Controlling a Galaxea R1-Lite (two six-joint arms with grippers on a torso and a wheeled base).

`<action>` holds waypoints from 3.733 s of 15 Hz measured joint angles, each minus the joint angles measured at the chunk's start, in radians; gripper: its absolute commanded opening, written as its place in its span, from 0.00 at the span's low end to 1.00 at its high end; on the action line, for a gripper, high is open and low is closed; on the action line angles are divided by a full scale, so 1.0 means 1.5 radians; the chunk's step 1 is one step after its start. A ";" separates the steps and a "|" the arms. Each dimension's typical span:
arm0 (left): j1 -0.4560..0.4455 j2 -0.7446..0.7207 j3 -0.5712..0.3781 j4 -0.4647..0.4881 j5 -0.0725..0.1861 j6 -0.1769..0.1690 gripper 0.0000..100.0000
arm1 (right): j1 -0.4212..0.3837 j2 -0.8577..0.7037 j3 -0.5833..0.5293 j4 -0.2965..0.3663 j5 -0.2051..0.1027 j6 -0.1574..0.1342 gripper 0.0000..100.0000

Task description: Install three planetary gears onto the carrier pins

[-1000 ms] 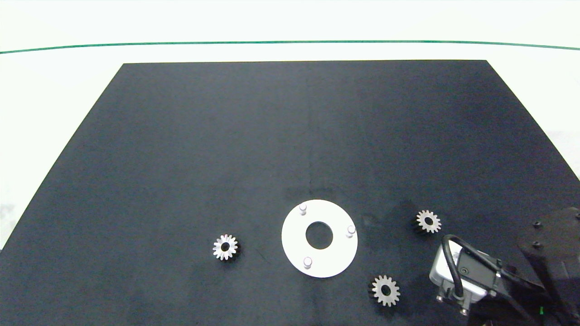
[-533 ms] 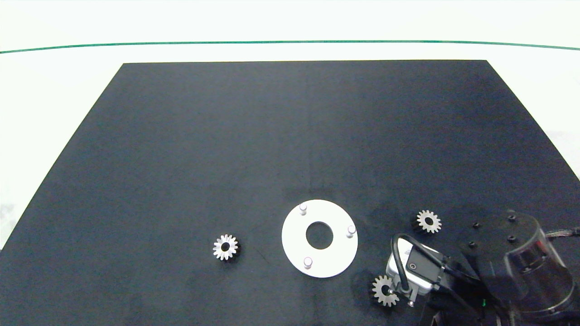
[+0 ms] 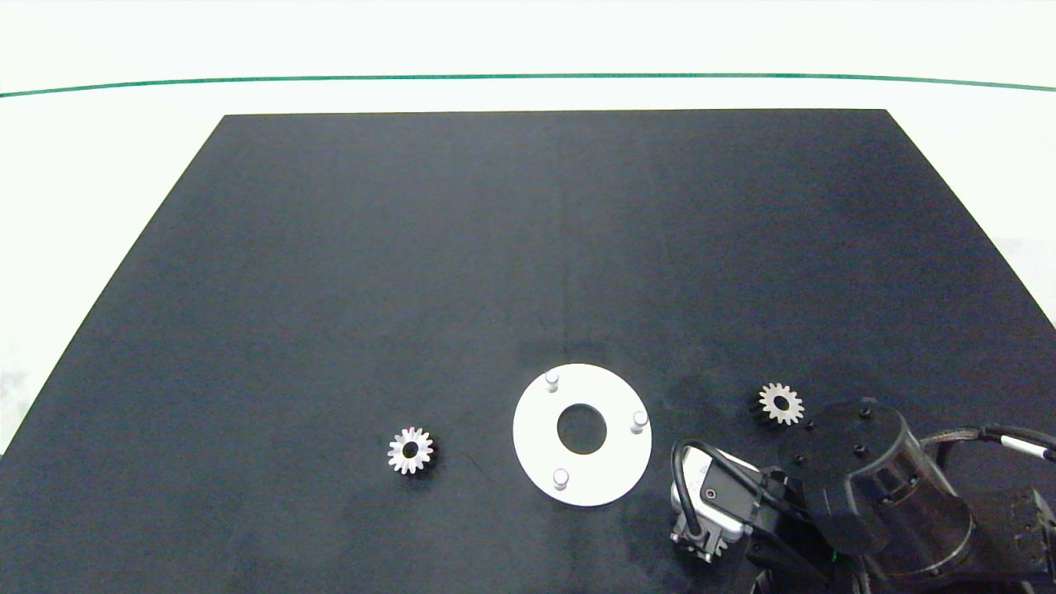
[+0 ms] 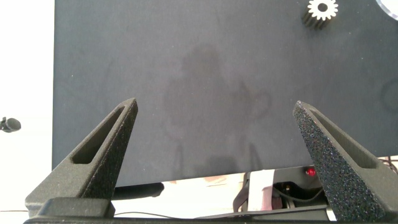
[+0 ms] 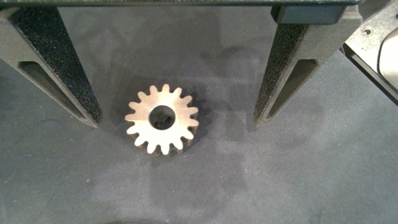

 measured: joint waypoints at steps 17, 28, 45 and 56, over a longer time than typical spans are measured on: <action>0.001 0.004 -0.011 0.002 0.000 0.000 1.00 | -0.003 0.008 0.003 -0.017 -0.010 0.002 0.62; -0.003 0.003 -0.013 0.001 0.000 -0.001 1.00 | -0.007 0.029 0.002 -0.039 -0.011 0.002 0.40; 0.001 0.003 -0.018 0.001 0.000 0.000 1.00 | 0.017 0.006 -0.046 -0.026 -0.019 0.003 0.19; 0.002 0.005 -0.027 0.002 0.000 0.000 1.00 | 0.077 0.068 -0.201 0.055 -0.035 0.003 0.19</action>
